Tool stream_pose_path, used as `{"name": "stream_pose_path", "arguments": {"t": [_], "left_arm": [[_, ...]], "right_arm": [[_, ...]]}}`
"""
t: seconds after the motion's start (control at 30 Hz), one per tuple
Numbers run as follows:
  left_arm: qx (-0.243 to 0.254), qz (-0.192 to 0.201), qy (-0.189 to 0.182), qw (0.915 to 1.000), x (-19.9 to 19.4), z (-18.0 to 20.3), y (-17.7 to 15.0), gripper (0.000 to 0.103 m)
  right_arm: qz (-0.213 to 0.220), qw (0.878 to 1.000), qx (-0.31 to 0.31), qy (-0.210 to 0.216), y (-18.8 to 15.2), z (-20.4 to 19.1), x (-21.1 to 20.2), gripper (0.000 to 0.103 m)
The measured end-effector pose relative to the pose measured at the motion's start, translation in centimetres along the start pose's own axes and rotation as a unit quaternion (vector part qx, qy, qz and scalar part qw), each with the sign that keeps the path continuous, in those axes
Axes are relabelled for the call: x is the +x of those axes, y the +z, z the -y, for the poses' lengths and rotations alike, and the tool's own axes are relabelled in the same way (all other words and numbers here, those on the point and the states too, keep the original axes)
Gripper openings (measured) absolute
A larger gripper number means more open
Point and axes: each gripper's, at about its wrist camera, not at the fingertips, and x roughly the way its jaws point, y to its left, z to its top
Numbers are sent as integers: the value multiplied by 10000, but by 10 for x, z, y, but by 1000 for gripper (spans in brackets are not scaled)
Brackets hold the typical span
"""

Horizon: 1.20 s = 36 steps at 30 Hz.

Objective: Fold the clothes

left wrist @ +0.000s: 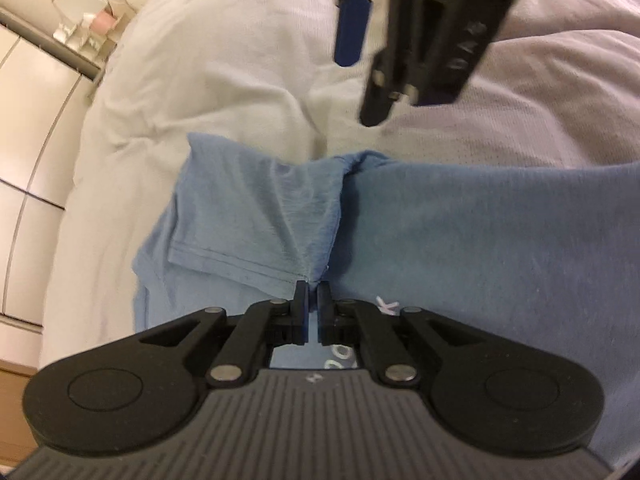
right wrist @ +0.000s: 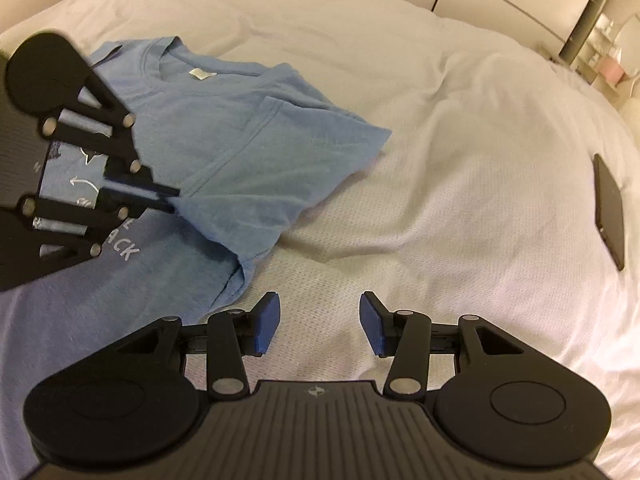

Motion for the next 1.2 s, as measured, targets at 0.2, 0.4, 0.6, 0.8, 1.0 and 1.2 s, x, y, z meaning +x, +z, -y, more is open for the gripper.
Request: {"name": "stream_pose_path", "arguments": {"t": [0.2, 0.4, 0.6, 0.8, 1.0, 1.2], "left_arm": [[-151, -6, -157, 9998, 1, -2, 5, 13], [-1686, 389, -759, 9820, -23, -38, -9, 27], [-3941, 439, -661, 9156, 2, -120, -33, 28], [-5539, 519, -1344, 8200, 65, -182, -55, 27], [-6274, 320, -1400, 7653, 96, -193, -65, 20], [-6315, 366, -1018, 7678, 88, -188, -66, 0]], "right_arm": [[132, 9988, 446, 151, 22, 21, 13, 47], [313, 9947, 953, 240, 58, 57, 37, 47], [476, 9888, 1378, 323, 93, 93, 63, 47], [409, 9908, 1230, 388, 89, 85, 64, 47], [342, 9925, 1082, 454, 85, 77, 65, 47], [359, 9860, 1520, 578, 86, 87, 73, 47]]}}
